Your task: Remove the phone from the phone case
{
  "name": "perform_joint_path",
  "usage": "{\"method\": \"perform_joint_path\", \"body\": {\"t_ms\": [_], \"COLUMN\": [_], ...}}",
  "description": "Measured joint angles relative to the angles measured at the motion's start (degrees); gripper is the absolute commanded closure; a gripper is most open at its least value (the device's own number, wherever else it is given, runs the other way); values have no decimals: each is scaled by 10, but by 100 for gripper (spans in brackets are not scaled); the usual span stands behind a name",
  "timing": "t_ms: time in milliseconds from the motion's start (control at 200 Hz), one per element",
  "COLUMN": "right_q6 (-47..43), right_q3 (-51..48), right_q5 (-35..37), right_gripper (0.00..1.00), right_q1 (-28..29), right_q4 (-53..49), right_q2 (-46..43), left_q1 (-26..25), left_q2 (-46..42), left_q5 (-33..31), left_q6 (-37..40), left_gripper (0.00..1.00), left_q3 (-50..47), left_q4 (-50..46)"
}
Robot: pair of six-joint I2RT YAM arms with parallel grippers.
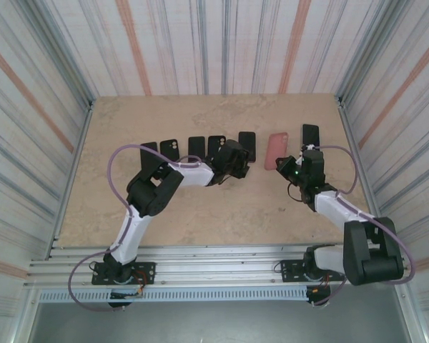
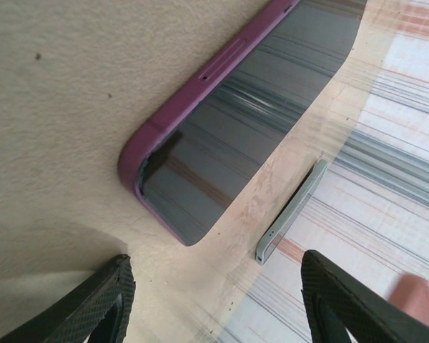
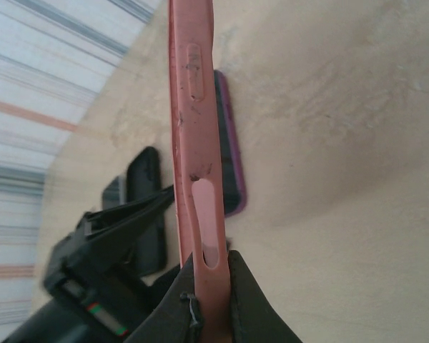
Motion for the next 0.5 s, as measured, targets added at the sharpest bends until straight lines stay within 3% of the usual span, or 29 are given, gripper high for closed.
{"method": "perform_joint_path", "body": {"t_ms": [261, 496], "right_q6": [-27, -30], "right_q3": [41, 70], "right_q5": [-27, -42], "right_gripper": [94, 91], "right_q1": [-10, -11], "right_q4": [33, 68], "right_q2": [101, 183], "left_q1": [0, 8], "left_q2": [-27, -132], "left_q5": [10, 30], "left_q6": [3, 31], "left_gripper": [30, 27], "left_q3": [-19, -72], "left_q4": [-26, -35]}}
